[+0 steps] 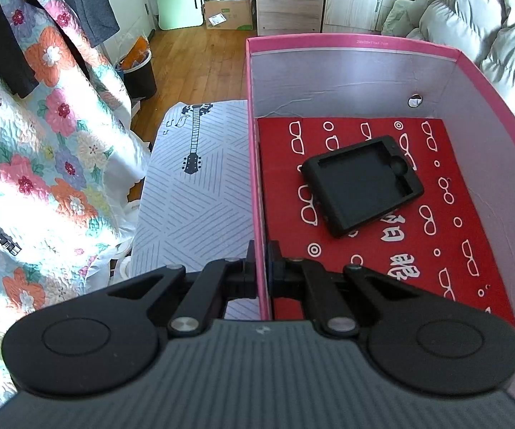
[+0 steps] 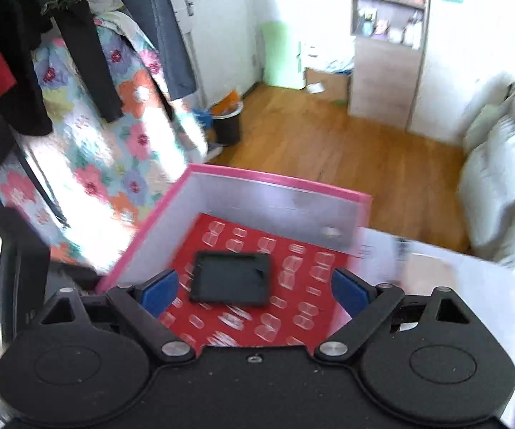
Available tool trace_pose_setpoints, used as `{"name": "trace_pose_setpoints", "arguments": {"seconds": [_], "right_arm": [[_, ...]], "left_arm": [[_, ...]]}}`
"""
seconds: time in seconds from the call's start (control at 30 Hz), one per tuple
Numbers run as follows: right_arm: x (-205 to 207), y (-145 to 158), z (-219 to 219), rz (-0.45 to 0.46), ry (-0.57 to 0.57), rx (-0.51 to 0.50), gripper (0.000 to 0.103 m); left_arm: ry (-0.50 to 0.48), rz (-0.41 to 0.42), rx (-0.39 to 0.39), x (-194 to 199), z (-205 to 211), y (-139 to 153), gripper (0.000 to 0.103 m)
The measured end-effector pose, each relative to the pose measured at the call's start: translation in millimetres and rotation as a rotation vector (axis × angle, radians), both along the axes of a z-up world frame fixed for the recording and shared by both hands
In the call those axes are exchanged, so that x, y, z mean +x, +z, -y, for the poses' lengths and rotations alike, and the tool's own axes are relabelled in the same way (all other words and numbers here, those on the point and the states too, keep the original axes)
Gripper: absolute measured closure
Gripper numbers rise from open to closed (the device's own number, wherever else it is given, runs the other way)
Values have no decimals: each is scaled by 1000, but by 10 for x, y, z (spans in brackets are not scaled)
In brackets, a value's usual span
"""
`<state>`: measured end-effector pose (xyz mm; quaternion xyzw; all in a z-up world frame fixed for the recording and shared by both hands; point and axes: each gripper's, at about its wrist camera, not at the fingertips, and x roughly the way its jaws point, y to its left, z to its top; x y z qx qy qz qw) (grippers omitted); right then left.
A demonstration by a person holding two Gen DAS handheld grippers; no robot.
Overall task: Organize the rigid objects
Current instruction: 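Carry the black case into the pink box and open the right tool, then grasp the yellow starfish hair clip on the table with the right tool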
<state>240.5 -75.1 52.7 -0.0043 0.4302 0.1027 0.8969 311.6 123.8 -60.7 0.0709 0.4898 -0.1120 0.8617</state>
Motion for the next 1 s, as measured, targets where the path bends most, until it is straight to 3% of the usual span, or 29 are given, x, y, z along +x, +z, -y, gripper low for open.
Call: {"name": "trace_pose_setpoints", "arguments": {"seconds": [0.27,0.57,0.7,0.83,1.0], "right_arm": [[-562,141,454,24,-21,-61,8],[-902,-60,777,-27,-77,-80,7],[-1040,-243,916,-25,-92,-73,6],[-1258,-578,1074,75,-130,-57,6],[-1342,-1053,1203,1,-179,-20,11]], "left_arm": [[0,-5,6,14,2,-5,100],[-4,-4,22,14,38,-12,100],[-5,-5,24,9,48,-10,100],[-6,-4,26,10,51,-12,99],[-7,-5,27,10,55,-17,100]]}}
